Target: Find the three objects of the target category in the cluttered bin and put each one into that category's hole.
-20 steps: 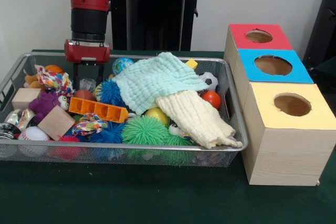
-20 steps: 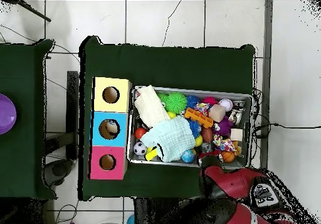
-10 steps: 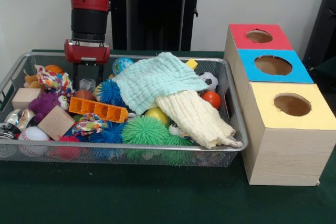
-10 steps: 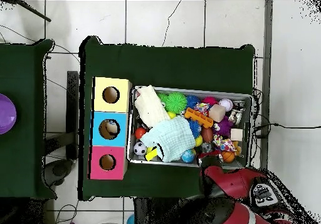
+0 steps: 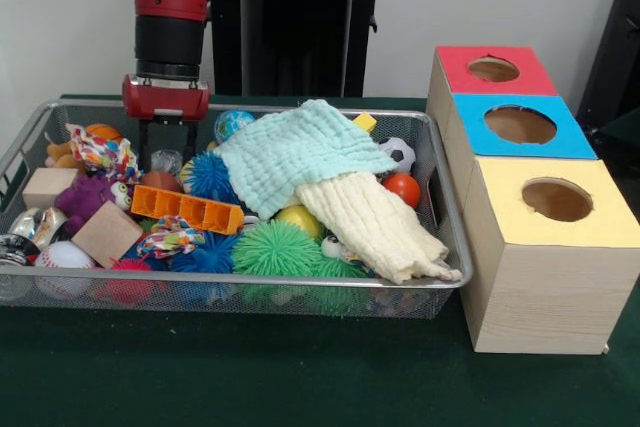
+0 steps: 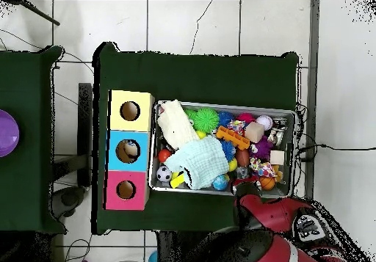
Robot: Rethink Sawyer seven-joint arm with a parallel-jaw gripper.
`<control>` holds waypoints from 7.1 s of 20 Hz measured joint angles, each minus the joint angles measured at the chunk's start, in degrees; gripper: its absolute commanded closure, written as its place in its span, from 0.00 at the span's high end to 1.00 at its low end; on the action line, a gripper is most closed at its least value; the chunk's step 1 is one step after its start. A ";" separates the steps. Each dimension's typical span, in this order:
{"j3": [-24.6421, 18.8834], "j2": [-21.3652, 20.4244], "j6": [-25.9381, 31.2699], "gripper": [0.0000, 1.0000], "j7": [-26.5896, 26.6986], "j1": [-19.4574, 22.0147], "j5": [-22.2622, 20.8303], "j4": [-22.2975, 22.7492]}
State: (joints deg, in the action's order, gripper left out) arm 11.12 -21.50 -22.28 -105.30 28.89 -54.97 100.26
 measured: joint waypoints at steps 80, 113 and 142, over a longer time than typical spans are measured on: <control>0.77 -1.53 4.86 1.00 0.00 -2.62 1.61 3.51; 4.61 0.47 1.86 0.00 0.00 -4.08 1.75 1.43; 0.51 -6.12 7.03 0.00 0.00 -0.77 0.02 4.62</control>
State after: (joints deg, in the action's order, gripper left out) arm 11.63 -27.62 -15.26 -105.30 28.12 -54.95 104.88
